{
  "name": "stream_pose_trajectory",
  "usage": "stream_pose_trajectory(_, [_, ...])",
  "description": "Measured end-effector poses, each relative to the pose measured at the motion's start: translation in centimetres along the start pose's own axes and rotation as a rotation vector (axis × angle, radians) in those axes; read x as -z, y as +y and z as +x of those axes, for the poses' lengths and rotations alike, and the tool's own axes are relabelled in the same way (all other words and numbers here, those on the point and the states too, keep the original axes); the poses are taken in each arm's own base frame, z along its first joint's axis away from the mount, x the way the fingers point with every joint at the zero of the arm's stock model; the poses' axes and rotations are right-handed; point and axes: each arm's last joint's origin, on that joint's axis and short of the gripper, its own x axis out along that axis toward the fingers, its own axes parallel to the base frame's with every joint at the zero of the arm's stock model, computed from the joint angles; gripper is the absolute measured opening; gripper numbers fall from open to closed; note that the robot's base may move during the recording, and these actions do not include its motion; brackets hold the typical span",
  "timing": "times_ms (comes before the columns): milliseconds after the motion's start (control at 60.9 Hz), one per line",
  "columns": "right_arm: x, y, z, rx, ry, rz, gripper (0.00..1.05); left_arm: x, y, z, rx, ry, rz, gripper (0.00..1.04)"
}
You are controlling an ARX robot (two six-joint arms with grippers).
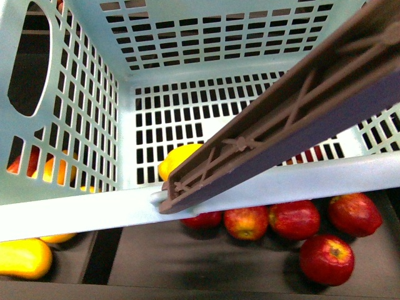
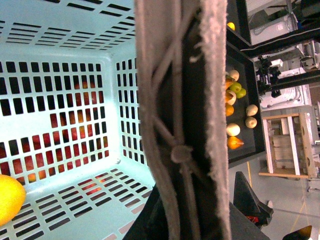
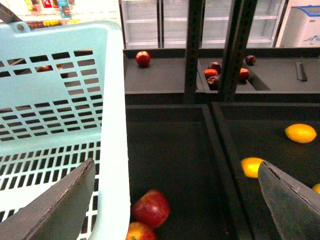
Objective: Pick lemon and mango into basket
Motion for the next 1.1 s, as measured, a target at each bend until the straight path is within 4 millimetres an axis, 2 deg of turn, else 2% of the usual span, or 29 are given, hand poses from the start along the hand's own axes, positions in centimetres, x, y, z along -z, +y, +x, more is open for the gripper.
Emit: stream_pose_trajectory(1100, [0.04,0.04,0.0,-0.006,0.003,0.0,0.96,-0.31,0.3,-0.12,-0.016,-0.02,0.006,0.05])
